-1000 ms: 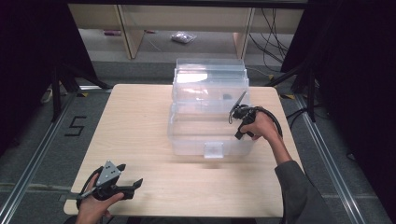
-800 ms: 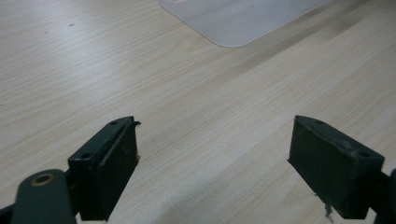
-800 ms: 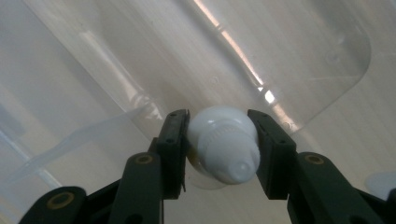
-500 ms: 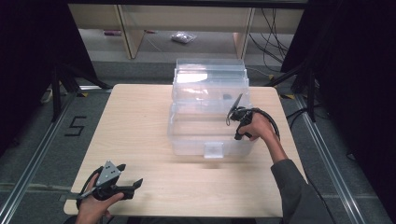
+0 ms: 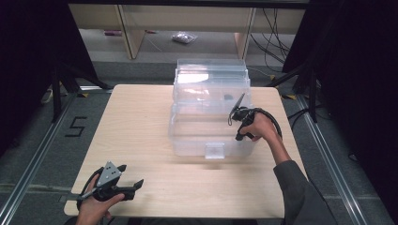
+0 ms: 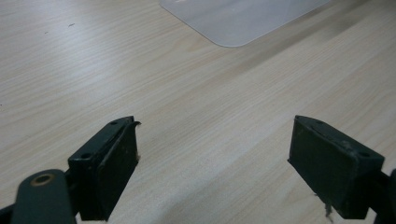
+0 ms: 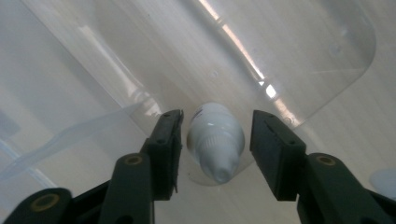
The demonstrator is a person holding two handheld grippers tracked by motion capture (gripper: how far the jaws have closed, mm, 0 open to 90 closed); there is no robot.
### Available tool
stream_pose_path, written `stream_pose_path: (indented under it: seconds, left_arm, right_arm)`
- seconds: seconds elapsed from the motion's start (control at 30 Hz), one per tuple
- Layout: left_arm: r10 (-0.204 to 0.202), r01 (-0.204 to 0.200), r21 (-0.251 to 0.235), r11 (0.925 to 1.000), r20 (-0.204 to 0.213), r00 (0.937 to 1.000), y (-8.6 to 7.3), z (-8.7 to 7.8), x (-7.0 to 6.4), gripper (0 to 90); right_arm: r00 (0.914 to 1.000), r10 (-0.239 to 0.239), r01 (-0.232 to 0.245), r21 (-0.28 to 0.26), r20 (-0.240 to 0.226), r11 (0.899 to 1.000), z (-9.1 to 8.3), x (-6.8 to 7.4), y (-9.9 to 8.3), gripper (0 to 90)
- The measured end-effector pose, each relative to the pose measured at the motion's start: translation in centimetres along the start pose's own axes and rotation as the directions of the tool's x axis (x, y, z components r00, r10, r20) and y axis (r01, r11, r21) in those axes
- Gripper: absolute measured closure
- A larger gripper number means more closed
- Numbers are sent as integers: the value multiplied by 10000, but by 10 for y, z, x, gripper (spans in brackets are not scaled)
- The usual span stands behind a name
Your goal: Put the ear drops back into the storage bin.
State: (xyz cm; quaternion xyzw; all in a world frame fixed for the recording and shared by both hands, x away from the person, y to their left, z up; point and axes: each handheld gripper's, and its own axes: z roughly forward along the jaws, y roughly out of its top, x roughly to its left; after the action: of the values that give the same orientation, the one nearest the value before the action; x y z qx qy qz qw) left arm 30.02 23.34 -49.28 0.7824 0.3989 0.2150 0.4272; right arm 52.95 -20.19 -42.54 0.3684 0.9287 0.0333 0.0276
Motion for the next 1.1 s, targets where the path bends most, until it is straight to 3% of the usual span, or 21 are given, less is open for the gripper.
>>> stream_pose_path:
  seconds: [0.1,0.13,0.17,0.2,0.37,0.4,0.53,0.57,0.6,0.67,0.83,0.87,0.97,1.1]
  left_arm:
    - [1,-1,16,10000,-36,10000,0,0,0,151]
    - [7,-7,32,10000,-46,10000,0,0,0,151]
    - [39,-38,56,10000,-41,10000,0,-1,0,151]
    - [26,-26,46,10000,-41,10000,0,-1,0,151]
    - [10,-10,14,10000,-48,10000,0,0,0,151]
    - [9,-9,24,10000,-53,10000,0,0,0,151]
    - [7,-7,25,10000,-54,10000,0,0,0,151]
    - [7,-7,25,10000,-54,10000,0,0,0,151]
    - [5,-5,22,10000,-58,10000,0,0,0,151]
    - [3,-3,17,10000,-56,10000,0,0,0,151]
    - [4,-4,20,10000,-55,10000,0,0,0,151]
    - [6,-6,21,10000,-53,10000,0,0,0,151]
    - [1,-1,-1,10000,-18,10000,0,0,0,151]
    - [-5,5,-5,10000,-20,10000,0,0,0,151]
  right_arm:
    - [9999,27,-24,-315,113,9995,-3,-2,-1,461]
    - [9998,78,-67,-695,157,9976,-5,-3,-3,426]
    - [9992,364,-353,-656,157,9972,-9,-1,-2,399]
    - [9997,202,-189,-848,143,9962,-10,-3,-4,380]
    - [9990,432,-410,-1354,137,9899,-21,1,-7,342]
    - [9995,145,-97,-1571,292,9875,-22,-1,-8,329]
    - [9993,260,-207,-1815,268,9832,-28,3,-10,289]
    - [9993,55,17,-1961,362,9806,-28,2,-11,283]
    - [9994,321,-297,-1958,87,9802,-31,5,-11,278]
    - [9992,364,-324,-2165,145,9757,-34,7,-12,255]
    - [9996,257,-208,-2680,151,9632,-45,15,-17,256]
    - [9989,462,-416,-2725,105,9613,-47,18,-18,256]
    - [9987,502,-496,-3021,-58,9520,-51,23,-22,256]
    - [9989,471,-457,-3093,-30,9499,-51,27,-26,255]
